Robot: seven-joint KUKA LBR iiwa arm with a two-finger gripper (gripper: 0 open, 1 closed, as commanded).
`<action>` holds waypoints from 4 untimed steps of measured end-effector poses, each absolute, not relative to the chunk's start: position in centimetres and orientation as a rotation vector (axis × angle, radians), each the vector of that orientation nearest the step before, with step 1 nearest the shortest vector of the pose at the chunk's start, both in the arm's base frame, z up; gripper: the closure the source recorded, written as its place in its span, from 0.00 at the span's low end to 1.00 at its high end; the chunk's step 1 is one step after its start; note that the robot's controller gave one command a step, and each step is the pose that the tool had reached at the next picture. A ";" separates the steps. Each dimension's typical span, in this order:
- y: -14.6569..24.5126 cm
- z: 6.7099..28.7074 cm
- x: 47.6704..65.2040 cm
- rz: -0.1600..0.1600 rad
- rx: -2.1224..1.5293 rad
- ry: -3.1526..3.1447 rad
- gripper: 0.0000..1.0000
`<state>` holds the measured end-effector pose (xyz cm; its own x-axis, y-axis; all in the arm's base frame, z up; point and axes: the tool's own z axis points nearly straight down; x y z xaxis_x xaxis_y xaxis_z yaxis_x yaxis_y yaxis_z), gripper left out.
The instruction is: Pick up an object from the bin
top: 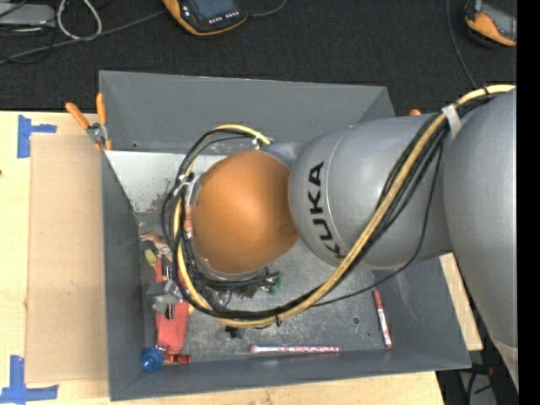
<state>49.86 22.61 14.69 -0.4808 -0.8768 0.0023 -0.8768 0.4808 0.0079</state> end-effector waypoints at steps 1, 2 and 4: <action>22.2 12.6 50.0 -0.011 1.812 -2.558 0.00; 22.0 11.9 51.1 -0.009 1.333 -2.836 0.00; 22.9 8.5 53.0 -0.017 1.727 -2.624 1.00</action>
Offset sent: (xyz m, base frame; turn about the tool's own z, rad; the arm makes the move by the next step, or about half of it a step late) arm 0.0182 -0.0062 -0.0302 0.2657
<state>53.01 22.94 8.48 -0.3956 -0.9184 -0.0058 -0.9184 0.3956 0.0092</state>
